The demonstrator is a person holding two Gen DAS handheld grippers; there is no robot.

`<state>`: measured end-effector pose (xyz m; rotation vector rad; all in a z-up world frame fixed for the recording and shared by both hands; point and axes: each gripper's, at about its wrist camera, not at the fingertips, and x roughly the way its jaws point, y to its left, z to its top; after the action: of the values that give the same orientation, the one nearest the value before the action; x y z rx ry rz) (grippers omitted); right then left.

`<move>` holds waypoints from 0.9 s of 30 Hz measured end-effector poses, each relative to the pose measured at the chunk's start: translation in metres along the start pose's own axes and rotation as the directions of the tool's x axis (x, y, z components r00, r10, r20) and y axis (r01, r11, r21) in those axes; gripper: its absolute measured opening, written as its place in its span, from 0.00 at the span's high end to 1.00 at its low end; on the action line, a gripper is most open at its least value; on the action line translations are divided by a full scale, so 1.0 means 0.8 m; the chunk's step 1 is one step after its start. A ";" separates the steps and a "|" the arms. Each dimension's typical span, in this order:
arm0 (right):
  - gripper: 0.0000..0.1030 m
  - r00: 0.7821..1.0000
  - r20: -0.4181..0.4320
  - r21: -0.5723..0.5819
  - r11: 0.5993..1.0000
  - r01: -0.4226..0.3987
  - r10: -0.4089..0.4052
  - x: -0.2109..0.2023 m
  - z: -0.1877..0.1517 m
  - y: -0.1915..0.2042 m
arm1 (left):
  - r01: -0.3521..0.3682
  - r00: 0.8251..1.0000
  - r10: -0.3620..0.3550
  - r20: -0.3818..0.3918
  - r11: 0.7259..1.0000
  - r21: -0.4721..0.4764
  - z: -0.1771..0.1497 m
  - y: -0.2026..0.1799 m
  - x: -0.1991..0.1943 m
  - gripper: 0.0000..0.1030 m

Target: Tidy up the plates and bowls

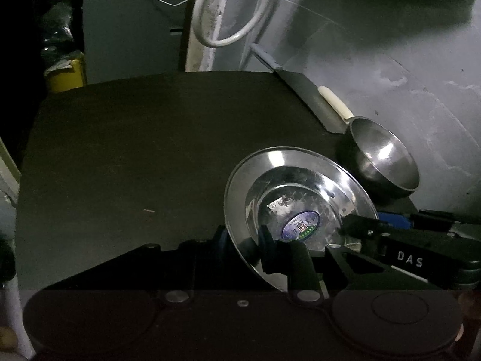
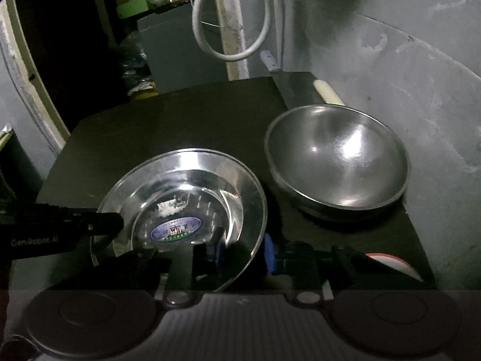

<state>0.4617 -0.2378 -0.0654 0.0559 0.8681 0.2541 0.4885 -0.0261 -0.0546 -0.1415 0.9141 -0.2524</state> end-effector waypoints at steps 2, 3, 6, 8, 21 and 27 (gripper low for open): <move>0.71 1.000 0.006 -0.005 1.000 -0.021 0.021 -0.003 -0.001 0.005 | -0.007 1.000 0.007 0.011 1.000 -0.010 -0.001 0.006 -0.007 0.77; 0.71 0.999 0.009 -0.005 1.000 -0.031 0.031 -0.005 -0.001 0.008 | -0.015 1.000 0.015 0.016 1.000 -0.011 -0.002 0.008 -0.012 0.77; 0.71 0.998 0.018 -0.005 0.998 -0.058 0.058 -0.012 -0.003 0.017 | -0.031 0.999 0.031 0.030 0.999 -0.011 -0.005 0.013 -0.024 0.77; 0.71 0.997 0.026 -0.006 0.997 -0.074 0.074 -0.019 -0.004 0.022 | -0.038 0.998 0.038 0.041 0.999 -0.011 -0.008 0.016 -0.035 0.77; 0.71 0.982 0.088 -0.049 0.985 -0.164 0.168 -0.083 -0.025 0.042 | -0.048 0.994 0.047 0.100 0.999 0.000 -0.039 0.020 -0.115 0.77; 0.71 0.975 0.095 -0.070 0.979 -0.193 0.199 -0.113 -0.043 0.051 | -0.057 0.992 0.056 0.114 0.998 0.011 -0.063 0.017 -0.152 0.77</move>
<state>0.3715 -0.2225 -0.0142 0.0978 0.7540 0.4588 0.3794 0.0197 0.0043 -0.1156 0.8023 -0.1963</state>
